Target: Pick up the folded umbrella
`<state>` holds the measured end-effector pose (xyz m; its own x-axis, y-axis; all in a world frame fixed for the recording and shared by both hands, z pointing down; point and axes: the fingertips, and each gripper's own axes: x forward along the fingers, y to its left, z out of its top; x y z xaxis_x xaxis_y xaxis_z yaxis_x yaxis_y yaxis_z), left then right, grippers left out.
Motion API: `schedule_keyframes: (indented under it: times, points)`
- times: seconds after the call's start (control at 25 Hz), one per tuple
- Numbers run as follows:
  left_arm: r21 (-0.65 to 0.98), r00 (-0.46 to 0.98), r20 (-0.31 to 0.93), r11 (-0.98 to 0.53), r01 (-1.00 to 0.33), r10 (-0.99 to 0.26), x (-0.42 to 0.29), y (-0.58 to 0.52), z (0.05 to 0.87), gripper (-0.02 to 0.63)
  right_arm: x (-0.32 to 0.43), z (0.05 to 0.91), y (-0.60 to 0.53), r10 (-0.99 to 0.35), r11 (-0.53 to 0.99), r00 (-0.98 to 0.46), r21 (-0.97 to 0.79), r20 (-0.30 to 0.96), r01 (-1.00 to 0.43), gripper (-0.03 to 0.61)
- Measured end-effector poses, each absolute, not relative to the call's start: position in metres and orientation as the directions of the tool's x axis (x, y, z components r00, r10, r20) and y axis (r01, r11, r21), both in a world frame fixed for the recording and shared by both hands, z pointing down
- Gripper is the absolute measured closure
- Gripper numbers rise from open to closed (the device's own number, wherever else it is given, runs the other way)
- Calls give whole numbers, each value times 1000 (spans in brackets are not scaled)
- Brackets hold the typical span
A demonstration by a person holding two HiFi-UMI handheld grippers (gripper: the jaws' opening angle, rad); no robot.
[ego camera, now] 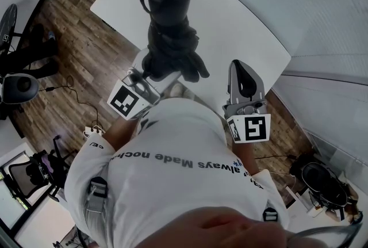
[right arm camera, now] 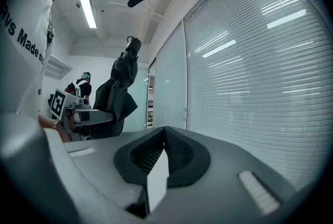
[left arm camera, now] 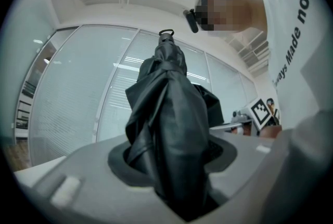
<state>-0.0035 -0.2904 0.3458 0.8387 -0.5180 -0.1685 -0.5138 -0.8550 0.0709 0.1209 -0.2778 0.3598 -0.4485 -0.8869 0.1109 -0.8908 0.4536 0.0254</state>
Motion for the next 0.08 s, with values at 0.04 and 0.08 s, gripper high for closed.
schedule_keyframes:
  times: [0.04, 0.08]
  points:
    - [71, 839, -169, -855, -513, -517, -3, -291, 346, 385, 121, 361, -278, -887, 453, -448, 25, 111, -891, 577]
    - [72, 839, -169, -856, -512, -517, -3, -291, 347, 385, 121, 362, -278, -887, 453, -448, 26, 111, -891, 577]
